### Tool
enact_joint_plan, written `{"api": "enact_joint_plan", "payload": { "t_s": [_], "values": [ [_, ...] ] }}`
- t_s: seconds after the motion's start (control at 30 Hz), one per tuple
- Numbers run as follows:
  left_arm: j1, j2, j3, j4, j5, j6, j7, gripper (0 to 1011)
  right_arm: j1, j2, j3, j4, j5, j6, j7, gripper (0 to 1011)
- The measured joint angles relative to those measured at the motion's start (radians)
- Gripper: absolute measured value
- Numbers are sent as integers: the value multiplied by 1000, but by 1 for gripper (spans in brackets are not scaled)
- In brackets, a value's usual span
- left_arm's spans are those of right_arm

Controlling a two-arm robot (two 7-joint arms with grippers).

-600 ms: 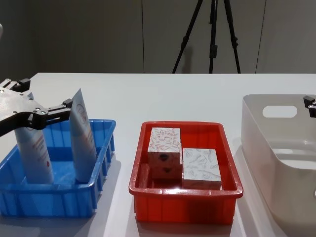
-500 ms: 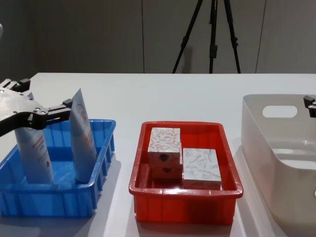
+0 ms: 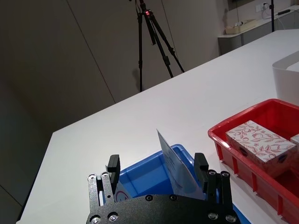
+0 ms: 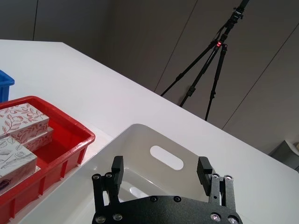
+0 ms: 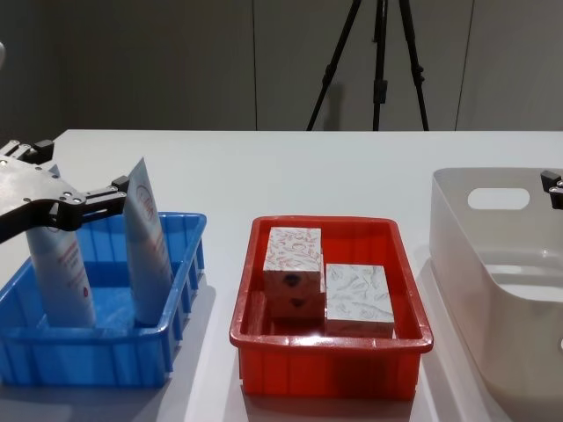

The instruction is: Bimanual collaborative sorting of washing and personal care products

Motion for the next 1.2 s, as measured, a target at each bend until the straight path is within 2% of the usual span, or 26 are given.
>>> {"api": "enact_joint_plan", "payload": {
  "t_s": [0.23, 0.57, 1.2],
  "values": [
    [0, -2, -7, 0, -1, -2, -19, 1001, 0, 0, 0, 0, 0, 0, 0, 1001],
    [13, -13, -38, 3, -2, -9, -52, 1001, 0, 0, 0, 0, 0, 0, 0, 1001],
    [73, -12, -100, -27, 6, 13, -55, 1001, 0, 0, 0, 0, 0, 0, 0, 1001]
  ]
}}
